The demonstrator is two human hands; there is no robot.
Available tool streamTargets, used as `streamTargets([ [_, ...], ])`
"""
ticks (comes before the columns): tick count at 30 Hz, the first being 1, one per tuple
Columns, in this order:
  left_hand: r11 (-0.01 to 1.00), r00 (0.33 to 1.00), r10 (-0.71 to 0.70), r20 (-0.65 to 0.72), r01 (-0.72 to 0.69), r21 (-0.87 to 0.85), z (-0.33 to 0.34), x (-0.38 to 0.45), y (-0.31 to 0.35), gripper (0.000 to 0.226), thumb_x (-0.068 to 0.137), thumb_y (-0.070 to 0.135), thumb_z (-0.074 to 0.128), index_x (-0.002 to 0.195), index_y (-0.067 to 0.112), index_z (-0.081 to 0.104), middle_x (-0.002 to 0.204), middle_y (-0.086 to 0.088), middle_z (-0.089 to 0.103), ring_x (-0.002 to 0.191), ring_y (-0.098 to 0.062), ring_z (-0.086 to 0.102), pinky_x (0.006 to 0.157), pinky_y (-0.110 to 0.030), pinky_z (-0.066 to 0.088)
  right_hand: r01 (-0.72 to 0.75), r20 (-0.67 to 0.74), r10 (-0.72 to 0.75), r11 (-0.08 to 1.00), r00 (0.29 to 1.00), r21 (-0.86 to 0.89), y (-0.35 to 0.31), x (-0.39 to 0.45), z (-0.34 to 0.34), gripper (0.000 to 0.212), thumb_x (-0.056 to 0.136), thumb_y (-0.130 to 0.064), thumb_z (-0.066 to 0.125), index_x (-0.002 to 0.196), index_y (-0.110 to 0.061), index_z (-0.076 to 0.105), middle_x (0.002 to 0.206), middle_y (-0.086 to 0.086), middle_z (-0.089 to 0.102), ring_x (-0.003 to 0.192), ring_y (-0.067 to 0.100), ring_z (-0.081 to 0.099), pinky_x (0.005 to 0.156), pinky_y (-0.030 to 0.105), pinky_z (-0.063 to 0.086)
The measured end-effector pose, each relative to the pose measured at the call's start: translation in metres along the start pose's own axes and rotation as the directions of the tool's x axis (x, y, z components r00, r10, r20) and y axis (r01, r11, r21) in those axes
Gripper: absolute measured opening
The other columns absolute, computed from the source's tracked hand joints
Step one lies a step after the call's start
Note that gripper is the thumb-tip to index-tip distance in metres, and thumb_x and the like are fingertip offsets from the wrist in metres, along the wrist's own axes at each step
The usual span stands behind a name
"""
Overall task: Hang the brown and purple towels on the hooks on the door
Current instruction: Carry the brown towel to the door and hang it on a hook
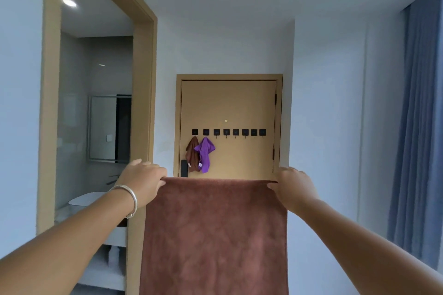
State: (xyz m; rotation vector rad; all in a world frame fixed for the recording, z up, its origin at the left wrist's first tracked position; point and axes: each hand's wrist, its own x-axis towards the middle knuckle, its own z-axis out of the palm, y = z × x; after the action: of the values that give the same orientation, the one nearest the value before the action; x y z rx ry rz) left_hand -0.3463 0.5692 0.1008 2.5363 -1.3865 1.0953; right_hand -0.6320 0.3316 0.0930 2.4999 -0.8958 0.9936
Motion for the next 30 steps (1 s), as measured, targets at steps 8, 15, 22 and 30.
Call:
streamTargets([
  [8,0.998,0.999,0.036,0.024,-0.034,-0.051,0.091,0.099,-0.04,0.019,0.097,0.039,0.041,0.089,0.035,0.057,0.085,0.015,0.059,0.084,-0.007,0.05,0.096,-0.028,0.032,-0.033,0.022,0.033,0.999,0.999,-0.021,-0.017,0.1,0.093,0.022,0.097,-0.036,0.05,0.086,-0.027,0.066,0.067,-0.016,0.033,0.07,0.01,0.041,0.066,0.025,0.032],
  [15,0.999,0.996,0.033,0.088,-0.03,-0.033,0.168,0.169,-0.044,0.02,0.098,0.04,0.042,0.088,0.038,0.06,0.091,0.018,0.058,0.092,-0.006,0.051,0.109,-0.034,0.026,-0.008,0.041,0.008,1.0,0.999,-0.004,-0.009,0.167,0.177,0.025,0.098,-0.035,0.048,0.092,-0.028,0.07,0.085,-0.011,0.051,0.084,0.011,0.049,0.073,0.026,0.04],
  [22,0.999,0.991,0.021,0.135,-0.015,-0.041,0.252,0.265,-0.037,0.02,0.096,0.039,0.046,0.096,0.039,0.067,0.106,0.022,0.052,0.107,-0.003,0.047,0.117,-0.041,0.009,0.033,0.06,-0.032,0.999,0.998,-0.016,0.024,0.252,0.272,0.026,0.098,-0.037,0.047,0.106,-0.031,0.071,0.106,-0.008,0.061,0.098,0.013,0.05,0.086,0.031,0.045],
  [30,0.999,0.997,-0.014,0.075,0.017,-0.033,0.33,0.395,-0.029,0.017,0.094,0.038,0.05,0.09,0.038,0.066,0.108,0.021,0.053,0.106,-0.004,0.05,0.114,-0.039,0.017,0.042,0.022,-0.042,0.999,0.999,0.016,0.07,0.372,0.367,0.025,0.098,-0.033,0.047,0.103,-0.029,0.071,0.108,-0.005,0.062,0.097,0.016,0.05,0.082,0.031,0.043],
])
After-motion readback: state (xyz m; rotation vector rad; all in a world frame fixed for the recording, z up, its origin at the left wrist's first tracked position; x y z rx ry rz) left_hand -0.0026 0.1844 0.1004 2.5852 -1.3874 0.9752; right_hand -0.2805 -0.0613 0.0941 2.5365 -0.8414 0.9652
